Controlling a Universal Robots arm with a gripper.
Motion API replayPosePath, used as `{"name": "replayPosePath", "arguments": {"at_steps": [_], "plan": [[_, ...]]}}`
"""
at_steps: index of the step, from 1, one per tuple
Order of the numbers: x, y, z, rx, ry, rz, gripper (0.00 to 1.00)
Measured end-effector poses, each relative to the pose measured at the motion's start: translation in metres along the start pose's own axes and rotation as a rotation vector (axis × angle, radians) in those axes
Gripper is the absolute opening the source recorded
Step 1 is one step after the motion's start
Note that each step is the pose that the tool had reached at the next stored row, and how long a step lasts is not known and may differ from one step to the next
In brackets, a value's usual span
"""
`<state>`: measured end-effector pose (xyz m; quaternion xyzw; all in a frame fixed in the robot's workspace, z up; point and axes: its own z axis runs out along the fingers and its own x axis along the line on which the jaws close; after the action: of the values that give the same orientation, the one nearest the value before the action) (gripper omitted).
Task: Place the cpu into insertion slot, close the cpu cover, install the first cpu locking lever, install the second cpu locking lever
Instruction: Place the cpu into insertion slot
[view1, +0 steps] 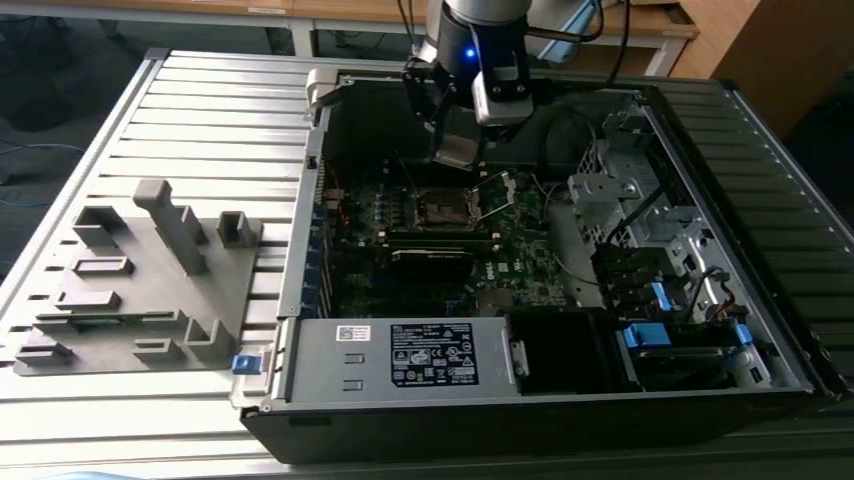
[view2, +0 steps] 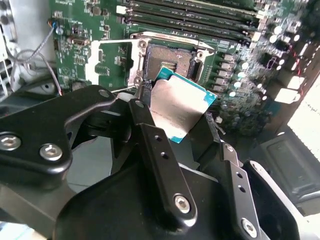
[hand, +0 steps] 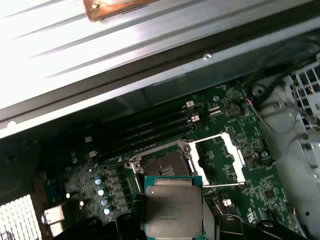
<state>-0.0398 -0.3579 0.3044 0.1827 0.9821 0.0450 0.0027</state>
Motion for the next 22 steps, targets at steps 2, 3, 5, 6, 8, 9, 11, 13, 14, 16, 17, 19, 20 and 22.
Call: {"name": "replayPosePath", "arguments": {"at_steps": [2, 3, 5, 6, 8, 9, 11, 13, 14, 16, 17, 19, 20, 22], "plan": [[0.0, 0.0, 0.0001, 0.0, -0.0006, 0.007, 0.54], [0.0, -0.0001, 0.0001, 0.0, -0.0007, 0.007, 0.54], [0.0, 0.0, 0.0002, -0.0002, -0.0007, 0.008, 0.54], [0.0, 0.0, 0.0002, -0.0002, -0.0007, 0.008, 0.54], [0.0, -0.0001, 0.001, -0.0008, -0.0014, 0.013, 0.54], [0.0, -0.0002, 0.0015, -0.0007, -0.0023, 0.025, 0.54], [0.0, -0.0003, 0.003, -0.0009, -0.0055, 0.061, 0.54], [0.0, -0.0004, 0.0047, -0.0012, -0.0087, 0.097, 0.54], [0.0, -0.0005, 0.0057, -0.0015, -0.0103, 0.114, 0.54], [-0.0001, -0.0007, 0.0075, -0.0019, -0.0135, 0.15, 0.54], [-0.0001, -0.0008, 0.0083, -0.0021, -0.0153, 0.169, 0.54], [-0.0001, -0.0008, 0.0085, -0.002, -0.0166, 0.185, 0.54], [-0.0001, -0.0008, 0.0085, -0.0019, -0.0167, 0.185, 0.54], [-0.0001, -0.0008, 0.0086, -0.0022, -0.0167, 0.185, 0.54]]}}
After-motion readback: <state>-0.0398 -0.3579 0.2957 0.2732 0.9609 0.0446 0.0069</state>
